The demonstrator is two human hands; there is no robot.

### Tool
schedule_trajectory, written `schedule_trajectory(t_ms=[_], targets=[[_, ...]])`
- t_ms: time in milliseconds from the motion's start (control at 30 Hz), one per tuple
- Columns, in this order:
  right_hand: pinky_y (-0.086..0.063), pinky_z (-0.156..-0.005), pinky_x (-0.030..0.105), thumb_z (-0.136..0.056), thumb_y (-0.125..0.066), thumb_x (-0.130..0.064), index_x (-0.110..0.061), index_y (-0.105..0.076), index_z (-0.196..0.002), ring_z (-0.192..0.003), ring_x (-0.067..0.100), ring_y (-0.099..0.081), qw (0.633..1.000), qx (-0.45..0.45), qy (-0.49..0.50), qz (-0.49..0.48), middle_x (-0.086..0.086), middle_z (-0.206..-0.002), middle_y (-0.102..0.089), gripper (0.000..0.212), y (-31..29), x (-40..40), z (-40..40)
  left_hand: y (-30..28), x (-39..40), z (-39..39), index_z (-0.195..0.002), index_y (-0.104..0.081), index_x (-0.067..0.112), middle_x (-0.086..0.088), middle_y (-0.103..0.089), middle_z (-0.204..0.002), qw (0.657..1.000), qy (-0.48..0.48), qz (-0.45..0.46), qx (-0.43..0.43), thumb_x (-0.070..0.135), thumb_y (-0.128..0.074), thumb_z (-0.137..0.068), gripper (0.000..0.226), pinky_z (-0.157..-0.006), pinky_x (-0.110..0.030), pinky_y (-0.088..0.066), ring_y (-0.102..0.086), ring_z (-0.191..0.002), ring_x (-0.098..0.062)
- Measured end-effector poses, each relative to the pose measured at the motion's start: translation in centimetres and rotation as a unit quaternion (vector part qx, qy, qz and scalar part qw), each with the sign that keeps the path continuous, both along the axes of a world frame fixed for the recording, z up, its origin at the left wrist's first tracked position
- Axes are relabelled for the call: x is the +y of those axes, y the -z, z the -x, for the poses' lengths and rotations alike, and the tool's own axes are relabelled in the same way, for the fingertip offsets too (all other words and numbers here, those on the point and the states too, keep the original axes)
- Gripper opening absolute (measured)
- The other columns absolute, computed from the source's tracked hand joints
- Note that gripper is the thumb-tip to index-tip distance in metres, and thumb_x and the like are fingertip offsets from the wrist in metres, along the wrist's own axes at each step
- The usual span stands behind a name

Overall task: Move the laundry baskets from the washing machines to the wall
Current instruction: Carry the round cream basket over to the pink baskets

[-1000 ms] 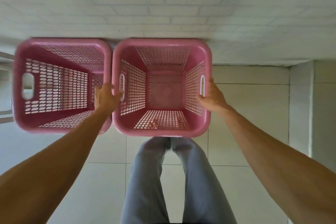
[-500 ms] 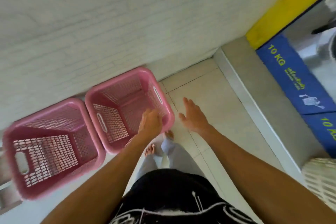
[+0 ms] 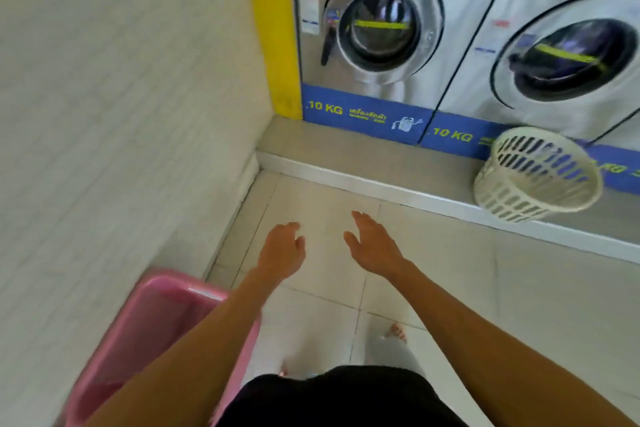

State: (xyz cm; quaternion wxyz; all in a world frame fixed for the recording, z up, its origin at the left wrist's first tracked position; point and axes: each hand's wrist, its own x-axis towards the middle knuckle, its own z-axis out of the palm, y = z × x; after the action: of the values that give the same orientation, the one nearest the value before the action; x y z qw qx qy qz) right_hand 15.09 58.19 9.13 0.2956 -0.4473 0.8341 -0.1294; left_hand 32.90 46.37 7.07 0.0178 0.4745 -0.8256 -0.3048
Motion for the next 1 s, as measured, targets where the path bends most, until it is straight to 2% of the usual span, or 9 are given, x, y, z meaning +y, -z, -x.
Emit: schedule_trajectory(t_ms=[300,467,767,1000], targets=[[-0.035,-0.114,0.045,-0.108,-0.034,-0.032,-0.011,-0.029,-0.157,-0.142,0.034,-0.040,0.989,0.025,0.145,0.033,0.013,-0.158,-0.038,0.053,-1.4,7.3,17.2,-2.0,4.8,23.1,-0.136,-0.055,0.011,-0.014,-0.059,-0.132,0.993,0.117,-0.013,0.005,0.024,-0.050,-0.096,0.042,-0.107,-0.039,-0.044,-0.055,-0.124,-0.030],[-0.035,-0.114,0.045,-0.107,-0.035,-0.033,-0.012,-0.029,-0.157,-0.141,0.034,-0.041,0.977,0.035,0.208,0.029,0.012,-0.159,-0.038,0.054,-1.7,12.1,26.0,-2.1,8.6,34.5,-0.132,-0.058,0.013,-0.012,-0.060,-0.131,0.984,0.177,-0.028,0.019,0.023,-0.051,-0.095,0.039,-0.107,-0.038,-0.042,-0.055,-0.122,-0.029],[-0.044,-0.107,0.051,-0.105,-0.039,-0.030,-0.009,-0.034,-0.152,-0.133,0.038,-0.050,0.948,0.025,0.317,0.035,0.015,-0.151,-0.047,0.052,-0.4,19.2,38.4,-1.3,12.4,50.0,-0.124,-0.059,0.016,-0.011,-0.062,-0.122,0.961,0.274,-0.034,-0.006,0.023,-0.050,-0.093,0.033,-0.101,-0.038,-0.042,-0.052,-0.119,-0.031],[-0.046,-0.106,0.051,-0.103,-0.047,-0.031,-0.014,-0.034,-0.153,-0.133,0.036,-0.051,0.933,0.001,0.359,0.028,0.010,-0.151,-0.048,0.054,2.4,20.0,47.6,0.8,12.3,60.2,-0.119,-0.062,0.015,-0.012,-0.065,-0.115,0.950,0.305,-0.048,-0.033,0.024,-0.051,-0.089,0.033,-0.098,-0.039,-0.044,-0.056,-0.114,-0.033]])
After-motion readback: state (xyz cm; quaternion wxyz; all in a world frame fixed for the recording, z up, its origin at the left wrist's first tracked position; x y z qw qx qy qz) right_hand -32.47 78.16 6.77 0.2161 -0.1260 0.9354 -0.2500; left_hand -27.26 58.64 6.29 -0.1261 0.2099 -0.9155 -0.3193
